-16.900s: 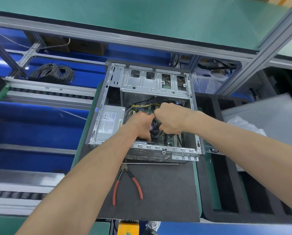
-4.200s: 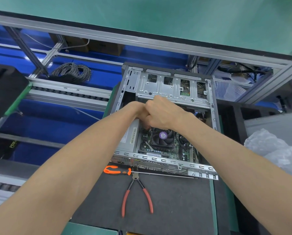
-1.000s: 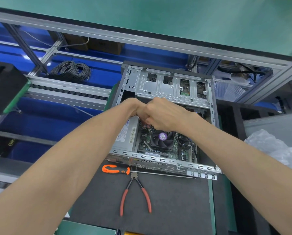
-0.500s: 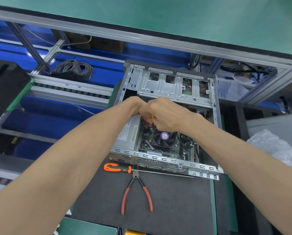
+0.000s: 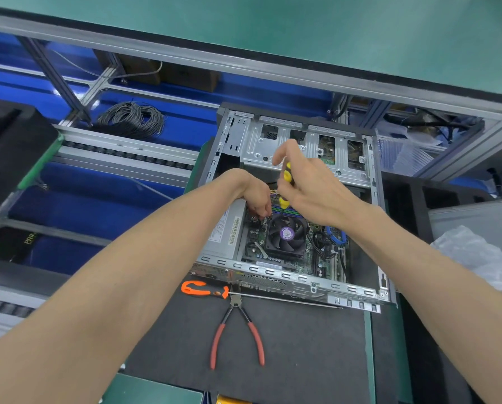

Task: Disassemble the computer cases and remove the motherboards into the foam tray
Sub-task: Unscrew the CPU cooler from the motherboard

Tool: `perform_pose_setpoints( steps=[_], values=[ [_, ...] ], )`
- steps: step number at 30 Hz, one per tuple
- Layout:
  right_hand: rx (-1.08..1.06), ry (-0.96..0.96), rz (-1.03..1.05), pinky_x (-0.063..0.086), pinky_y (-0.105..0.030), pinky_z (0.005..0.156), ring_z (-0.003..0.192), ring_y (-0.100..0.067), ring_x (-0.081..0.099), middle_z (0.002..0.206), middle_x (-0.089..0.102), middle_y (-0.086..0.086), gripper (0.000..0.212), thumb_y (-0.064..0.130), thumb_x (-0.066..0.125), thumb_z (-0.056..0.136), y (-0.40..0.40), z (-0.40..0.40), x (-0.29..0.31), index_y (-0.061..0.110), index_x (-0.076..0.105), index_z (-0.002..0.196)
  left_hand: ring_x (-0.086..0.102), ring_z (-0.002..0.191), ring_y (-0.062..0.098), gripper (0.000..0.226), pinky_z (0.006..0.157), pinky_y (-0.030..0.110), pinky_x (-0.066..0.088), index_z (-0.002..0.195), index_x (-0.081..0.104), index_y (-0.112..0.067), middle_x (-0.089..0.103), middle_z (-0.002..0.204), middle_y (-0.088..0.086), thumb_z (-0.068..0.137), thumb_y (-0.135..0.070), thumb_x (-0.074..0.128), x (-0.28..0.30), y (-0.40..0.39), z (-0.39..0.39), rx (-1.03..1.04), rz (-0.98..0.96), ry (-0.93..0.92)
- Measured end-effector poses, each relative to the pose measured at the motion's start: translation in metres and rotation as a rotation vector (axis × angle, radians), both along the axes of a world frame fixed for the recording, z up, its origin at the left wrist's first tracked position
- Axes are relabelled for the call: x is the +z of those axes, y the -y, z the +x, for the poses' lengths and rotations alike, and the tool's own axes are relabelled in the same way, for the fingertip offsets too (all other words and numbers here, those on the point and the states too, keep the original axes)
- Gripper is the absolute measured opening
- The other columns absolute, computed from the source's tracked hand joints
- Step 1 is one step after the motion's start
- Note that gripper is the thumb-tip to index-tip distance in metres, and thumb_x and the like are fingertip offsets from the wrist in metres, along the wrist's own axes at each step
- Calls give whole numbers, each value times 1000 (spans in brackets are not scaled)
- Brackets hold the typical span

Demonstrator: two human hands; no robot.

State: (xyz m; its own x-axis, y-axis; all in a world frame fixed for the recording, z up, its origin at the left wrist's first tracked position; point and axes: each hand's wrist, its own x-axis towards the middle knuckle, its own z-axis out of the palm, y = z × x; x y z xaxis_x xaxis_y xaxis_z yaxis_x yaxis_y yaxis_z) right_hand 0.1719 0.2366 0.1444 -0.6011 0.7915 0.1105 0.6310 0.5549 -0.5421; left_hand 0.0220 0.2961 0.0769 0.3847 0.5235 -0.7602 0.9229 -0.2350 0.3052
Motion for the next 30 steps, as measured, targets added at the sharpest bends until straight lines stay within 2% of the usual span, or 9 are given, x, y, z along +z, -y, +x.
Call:
perform_pose_setpoints(
  steps=[4,7,10,12,16,19,22,26,30],
  values=[
    [1,66,-53,37,-29,52,61,-7,51,75,57,-1,21,5,46,88,5,0,-9,17,46,105,57,113,21,24,85,23,40,123,65,-11,65,117,2,101,-10,55,1,2,0,26,-9,52],
    [-4,380,98,31,-28,51,76,-26,60,83,56,5,16,30,51,81,14,3,-28,22,52,94,57,114,20,26,91,28,41,123,65,-10,64,112,-3,98,-9,59,0,1,0,11,4,58],
    [-23,713,154,34,-34,59,104,-24,55,107,60,2,73,79,53,69,20,10,-55,19,55,111,58,117,17,36,91,28,39,128,67,-19,63,114,-5,92,-16,70,0,-1,-1,64,26,25],
    [-35,809,109,34,-38,62,114,-22,47,113,59,1,97,92,52,58,22,11,-70,16,52,118,59,118,19,37,90,27,40,127,68,-19,65,121,-2,90,-17,72,-2,-3,-2,71,38,14],
    [-49,820,54,35,-39,62,118,-23,43,111,63,1,98,87,64,56,20,8,-88,14,49,119,60,110,19,36,87,28,42,125,69,-18,66,121,0,90,-17,73,-6,-4,-1,82,72,4],
    [-56,797,75,35,-37,58,105,-23,50,94,63,2,88,80,68,55,17,7,-88,16,52,112,56,103,17,35,87,28,43,123,70,-19,63,111,-3,89,-15,74,-6,-4,-2,91,90,10],
    [-55,791,85,34,-36,56,84,-19,38,76,51,4,83,79,68,52,16,8,-85,17,52,104,56,105,17,34,92,30,45,121,72,-18,62,108,-3,87,-14,74,-7,-3,0,101,106,12],
    [-28,806,141,20,-29,47,76,-19,27,61,31,9,75,78,66,51,17,8,-82,18,44,91,58,104,18,32,94,32,48,116,74,-20,65,106,-3,86,-11,74,-6,-3,0,102,132,4],
    [5,818,136,19,-29,45,88,-19,41,62,32,8,75,78,64,52,15,7,-84,18,47,94,59,100,17,31,88,31,47,114,74,-18,67,107,-2,85,-9,74,-7,-3,0,121,130,8]
  ],
)
